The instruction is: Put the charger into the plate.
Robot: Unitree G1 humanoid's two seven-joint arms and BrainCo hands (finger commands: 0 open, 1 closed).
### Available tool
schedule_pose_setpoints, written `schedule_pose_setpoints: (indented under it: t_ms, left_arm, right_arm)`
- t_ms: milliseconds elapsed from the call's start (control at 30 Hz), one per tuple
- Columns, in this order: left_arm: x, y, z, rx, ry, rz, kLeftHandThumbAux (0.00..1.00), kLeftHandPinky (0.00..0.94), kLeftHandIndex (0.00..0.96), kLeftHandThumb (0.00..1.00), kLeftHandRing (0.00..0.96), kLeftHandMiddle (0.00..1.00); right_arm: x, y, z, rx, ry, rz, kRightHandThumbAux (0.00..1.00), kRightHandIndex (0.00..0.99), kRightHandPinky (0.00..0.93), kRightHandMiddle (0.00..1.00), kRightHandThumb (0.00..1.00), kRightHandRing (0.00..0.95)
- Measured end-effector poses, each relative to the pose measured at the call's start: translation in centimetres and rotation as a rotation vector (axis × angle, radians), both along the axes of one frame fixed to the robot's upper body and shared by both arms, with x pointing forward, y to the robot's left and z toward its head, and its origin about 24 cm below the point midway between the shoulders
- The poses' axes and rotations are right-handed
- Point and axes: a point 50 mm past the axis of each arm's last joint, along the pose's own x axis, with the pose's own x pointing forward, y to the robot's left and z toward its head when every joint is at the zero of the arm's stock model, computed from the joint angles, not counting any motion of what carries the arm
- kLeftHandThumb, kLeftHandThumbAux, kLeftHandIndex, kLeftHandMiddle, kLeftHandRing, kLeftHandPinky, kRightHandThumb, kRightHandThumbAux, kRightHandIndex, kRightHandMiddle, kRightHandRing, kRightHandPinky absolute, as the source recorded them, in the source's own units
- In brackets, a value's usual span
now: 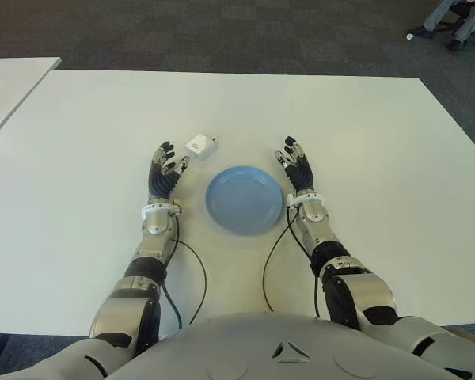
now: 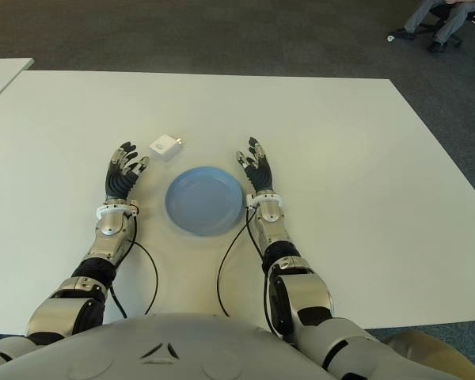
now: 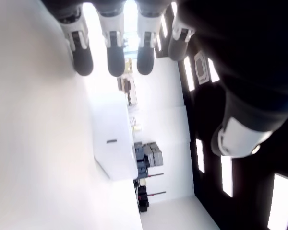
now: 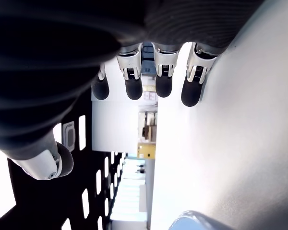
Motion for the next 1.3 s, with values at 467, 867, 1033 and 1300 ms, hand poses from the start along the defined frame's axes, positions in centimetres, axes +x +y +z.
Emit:
schedule_pose_setpoints:
  t_ms: [467,867,1033,1300]
  left_arm:
    - [-0.8,1.3,0.9,0.005,-0.032,0.121,0.510,0.274,0.176,0.553,0.229,0.220]
    - [-1.1,3.3,5.0,0.071,-0.008,0.206,0.499,0.218,0.179,0.542,0.175,0.183]
    - [0.1,4.1,8.2,0.176,-0.027,0.207,0.537,0.253,0.173,0.470,0.200,0.205]
    - [1.5,4.9,10.8,0.394,-0.056,0.131,0.539,0.285,0.163,0.340,0.240,0.225]
  right_arm:
    - [0.1,0.3,0.1,0.030,0.001,-0.009,0.544,0.000,0.009,0.000,0.035,0.000]
    - [0.4,1.1,0.2,0.050,0.003,0.002,0.547,0.000,0.002,0.000,0.021,0.000]
    - [0.6,2.0,0.2,0.072,0.019,0.010,0.550,0.000,0.009,0.000,0.016,0.000]
    - [0.7,3.1,0.3,0.118,0.032,0.000,0.549,0.000,0.030,0.000,0.008,0.000]
